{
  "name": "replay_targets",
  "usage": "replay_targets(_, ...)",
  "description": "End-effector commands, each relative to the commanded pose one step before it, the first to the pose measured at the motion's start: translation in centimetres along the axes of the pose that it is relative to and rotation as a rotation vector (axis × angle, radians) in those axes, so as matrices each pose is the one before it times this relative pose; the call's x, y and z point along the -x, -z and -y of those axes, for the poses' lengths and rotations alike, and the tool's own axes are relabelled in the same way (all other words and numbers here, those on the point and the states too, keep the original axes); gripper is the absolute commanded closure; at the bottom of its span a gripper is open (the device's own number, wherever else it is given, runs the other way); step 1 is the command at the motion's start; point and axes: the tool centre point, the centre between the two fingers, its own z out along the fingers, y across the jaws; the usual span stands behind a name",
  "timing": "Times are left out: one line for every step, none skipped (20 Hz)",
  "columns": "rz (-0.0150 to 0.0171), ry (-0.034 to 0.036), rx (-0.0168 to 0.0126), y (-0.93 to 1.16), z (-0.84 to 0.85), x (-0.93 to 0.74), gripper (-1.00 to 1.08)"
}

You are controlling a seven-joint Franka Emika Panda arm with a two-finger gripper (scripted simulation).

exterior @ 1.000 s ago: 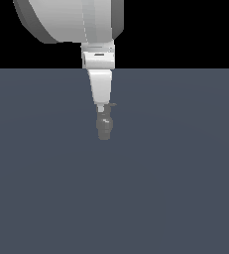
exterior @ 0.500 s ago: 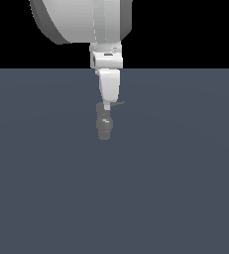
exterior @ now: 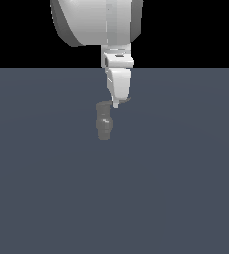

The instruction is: Turn on the faucet by rotating a designated handle.

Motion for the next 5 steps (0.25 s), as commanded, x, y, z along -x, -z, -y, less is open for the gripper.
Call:
replay_targets(-0.00966, -0.04025, -0.00150, -0.129, 0.151, -3.284, 1.08)
replay_targets(-0.00046, -0.00183, 0.00015, -0.006, 0.156, -0.375, 1.08)
replay_targets(-0.00044, -0.00177, 0.00014, -0.005, 0.156, -0.370, 1.08)
replay_targets(-0.00045, -0.00177, 0.00014, -0.005, 0.156, -0.368, 1.08)
replay_targets(0.00000, 0.00000, 0.00000, 0.000, 0.000, 0.000, 1.08)
